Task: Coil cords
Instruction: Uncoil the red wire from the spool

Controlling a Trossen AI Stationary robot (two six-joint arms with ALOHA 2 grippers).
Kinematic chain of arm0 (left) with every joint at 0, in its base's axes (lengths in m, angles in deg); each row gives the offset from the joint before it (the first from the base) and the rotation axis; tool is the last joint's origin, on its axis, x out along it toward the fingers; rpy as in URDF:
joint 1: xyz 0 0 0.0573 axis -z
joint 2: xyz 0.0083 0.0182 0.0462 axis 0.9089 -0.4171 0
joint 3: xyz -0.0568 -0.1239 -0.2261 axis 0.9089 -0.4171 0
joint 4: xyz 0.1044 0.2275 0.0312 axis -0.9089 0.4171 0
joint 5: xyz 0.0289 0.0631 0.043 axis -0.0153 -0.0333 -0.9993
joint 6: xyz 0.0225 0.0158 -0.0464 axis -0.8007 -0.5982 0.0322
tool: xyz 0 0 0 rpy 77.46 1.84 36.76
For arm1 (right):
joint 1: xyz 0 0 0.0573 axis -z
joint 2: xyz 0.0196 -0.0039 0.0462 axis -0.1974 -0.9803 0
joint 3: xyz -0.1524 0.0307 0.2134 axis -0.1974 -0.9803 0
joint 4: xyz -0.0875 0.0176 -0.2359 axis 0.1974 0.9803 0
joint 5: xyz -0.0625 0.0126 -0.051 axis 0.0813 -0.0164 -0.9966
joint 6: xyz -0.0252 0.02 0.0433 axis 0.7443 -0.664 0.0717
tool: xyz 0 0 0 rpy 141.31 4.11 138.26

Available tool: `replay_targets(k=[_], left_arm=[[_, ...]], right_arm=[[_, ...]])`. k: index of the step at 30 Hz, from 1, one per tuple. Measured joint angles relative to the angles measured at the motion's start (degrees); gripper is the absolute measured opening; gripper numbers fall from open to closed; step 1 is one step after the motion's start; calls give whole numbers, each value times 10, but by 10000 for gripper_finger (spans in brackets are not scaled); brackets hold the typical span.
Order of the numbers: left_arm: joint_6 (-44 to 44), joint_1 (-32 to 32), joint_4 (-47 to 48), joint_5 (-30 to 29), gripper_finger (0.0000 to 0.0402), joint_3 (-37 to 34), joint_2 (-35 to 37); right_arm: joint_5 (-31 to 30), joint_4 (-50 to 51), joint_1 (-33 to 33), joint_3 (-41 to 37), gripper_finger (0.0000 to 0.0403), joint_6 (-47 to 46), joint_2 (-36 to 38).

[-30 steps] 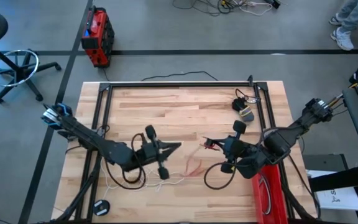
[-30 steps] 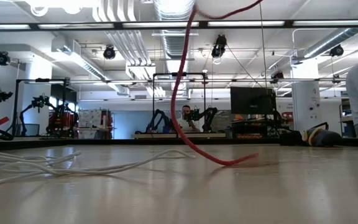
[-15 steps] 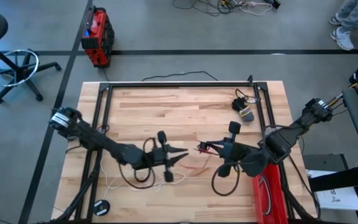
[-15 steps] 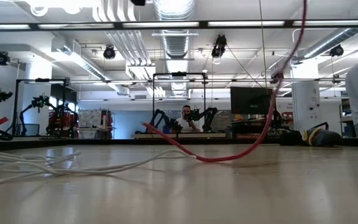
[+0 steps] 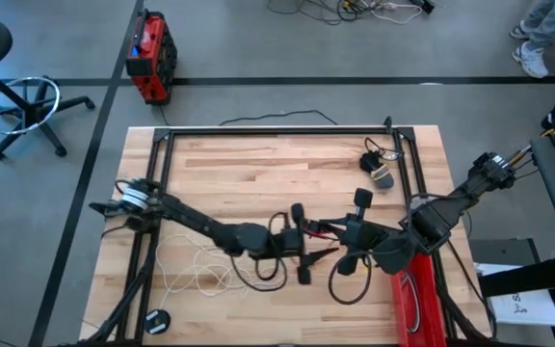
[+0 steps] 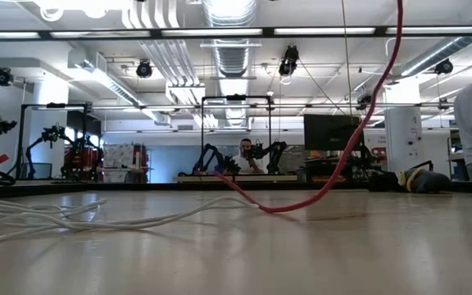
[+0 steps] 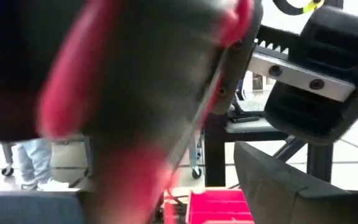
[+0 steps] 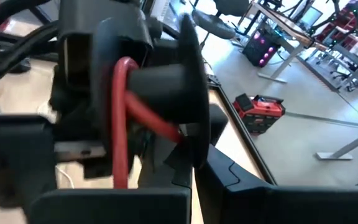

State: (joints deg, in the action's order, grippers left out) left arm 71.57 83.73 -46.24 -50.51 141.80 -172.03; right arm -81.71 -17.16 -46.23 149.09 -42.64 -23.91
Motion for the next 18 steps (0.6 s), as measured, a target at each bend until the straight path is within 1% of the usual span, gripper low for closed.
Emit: replay_targets(k=[5,9,13,18], left_arm=[[-1,-8,0,5,196,54,-53],[-11,-11,3,4,185,80,-71],[-20,-12,3,-28,165,77,-73],[-16,-13,4,-34,146,66,-73]], right_arm=[[4,8,0,0,0,-2,0],[2,6,0,0,1,-3,2],[2,6,0,0,1,-21,7],[8,7,0,-1,1,-40,15]])
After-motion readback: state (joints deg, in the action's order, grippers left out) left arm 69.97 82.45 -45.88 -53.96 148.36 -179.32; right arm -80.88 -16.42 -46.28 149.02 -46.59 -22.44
